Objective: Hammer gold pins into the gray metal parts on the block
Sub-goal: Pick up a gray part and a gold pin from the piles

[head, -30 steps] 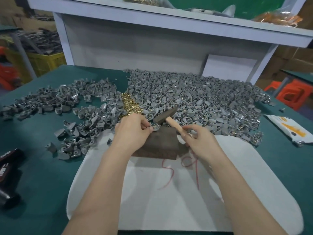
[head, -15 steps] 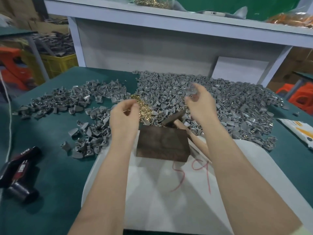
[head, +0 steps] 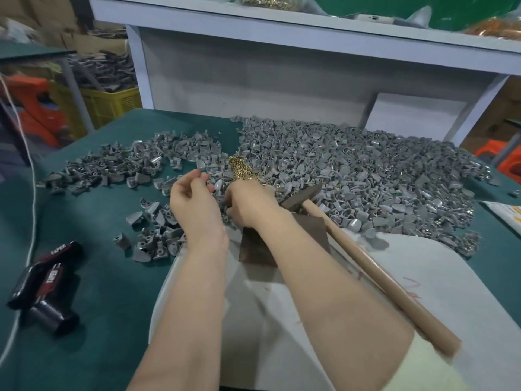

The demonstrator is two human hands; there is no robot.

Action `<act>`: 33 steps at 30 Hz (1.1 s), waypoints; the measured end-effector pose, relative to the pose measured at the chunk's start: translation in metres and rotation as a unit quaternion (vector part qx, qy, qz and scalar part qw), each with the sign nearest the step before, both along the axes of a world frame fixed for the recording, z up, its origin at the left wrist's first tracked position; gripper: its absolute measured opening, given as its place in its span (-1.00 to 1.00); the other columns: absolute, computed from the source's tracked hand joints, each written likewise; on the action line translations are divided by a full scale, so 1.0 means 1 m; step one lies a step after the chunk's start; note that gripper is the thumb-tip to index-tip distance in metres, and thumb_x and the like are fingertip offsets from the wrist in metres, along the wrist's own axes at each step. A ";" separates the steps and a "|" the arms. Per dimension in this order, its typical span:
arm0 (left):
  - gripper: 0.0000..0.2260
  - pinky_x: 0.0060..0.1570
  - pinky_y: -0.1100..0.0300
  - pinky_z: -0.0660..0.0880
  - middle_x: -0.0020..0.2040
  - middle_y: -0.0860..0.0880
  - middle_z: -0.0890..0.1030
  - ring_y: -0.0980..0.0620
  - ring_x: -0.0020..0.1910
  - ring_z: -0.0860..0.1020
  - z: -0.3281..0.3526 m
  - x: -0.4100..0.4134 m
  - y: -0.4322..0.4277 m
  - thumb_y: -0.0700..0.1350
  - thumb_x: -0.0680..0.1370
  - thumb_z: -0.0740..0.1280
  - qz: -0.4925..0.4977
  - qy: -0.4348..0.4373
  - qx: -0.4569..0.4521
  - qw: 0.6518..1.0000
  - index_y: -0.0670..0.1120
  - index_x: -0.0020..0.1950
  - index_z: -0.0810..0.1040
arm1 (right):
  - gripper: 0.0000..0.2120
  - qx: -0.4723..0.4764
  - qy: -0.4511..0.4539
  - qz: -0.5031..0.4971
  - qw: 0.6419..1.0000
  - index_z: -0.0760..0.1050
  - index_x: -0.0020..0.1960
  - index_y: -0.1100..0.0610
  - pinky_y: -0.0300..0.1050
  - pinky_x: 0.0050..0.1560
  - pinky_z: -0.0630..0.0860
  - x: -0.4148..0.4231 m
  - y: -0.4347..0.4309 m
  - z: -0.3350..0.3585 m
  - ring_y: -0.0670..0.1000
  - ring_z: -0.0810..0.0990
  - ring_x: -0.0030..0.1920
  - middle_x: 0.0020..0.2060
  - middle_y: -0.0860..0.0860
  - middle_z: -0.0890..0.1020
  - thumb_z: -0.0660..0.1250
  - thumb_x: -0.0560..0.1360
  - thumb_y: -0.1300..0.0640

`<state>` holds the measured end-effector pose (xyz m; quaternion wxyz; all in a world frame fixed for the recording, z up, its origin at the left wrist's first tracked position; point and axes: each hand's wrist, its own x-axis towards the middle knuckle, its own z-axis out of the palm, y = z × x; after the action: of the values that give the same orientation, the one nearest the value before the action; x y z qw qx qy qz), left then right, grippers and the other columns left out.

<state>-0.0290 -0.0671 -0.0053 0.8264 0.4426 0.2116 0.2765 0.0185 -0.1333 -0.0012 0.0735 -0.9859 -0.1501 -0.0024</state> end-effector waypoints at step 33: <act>-0.90 -0.01 0.06 0.58 -0.18 -0.06 0.67 0.05 -0.15 0.65 0.000 -0.003 -0.011 -0.04 0.55 0.34 -0.155 0.003 0.284 0.946 -0.03 -0.14 0.52 | -0.79 0.407 0.007 0.052 0.912 0.53 -0.19 -0.01 0.04 0.05 0.58 -0.035 -0.066 0.037 0.01 0.63 -0.13 -0.21 0.00 0.65 0.34 0.48 0.29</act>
<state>-0.0324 -0.0778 -0.0049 0.6984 0.6871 0.0556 0.1922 -0.0164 -0.1988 0.0360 0.4699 -0.8611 -0.1869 -0.0524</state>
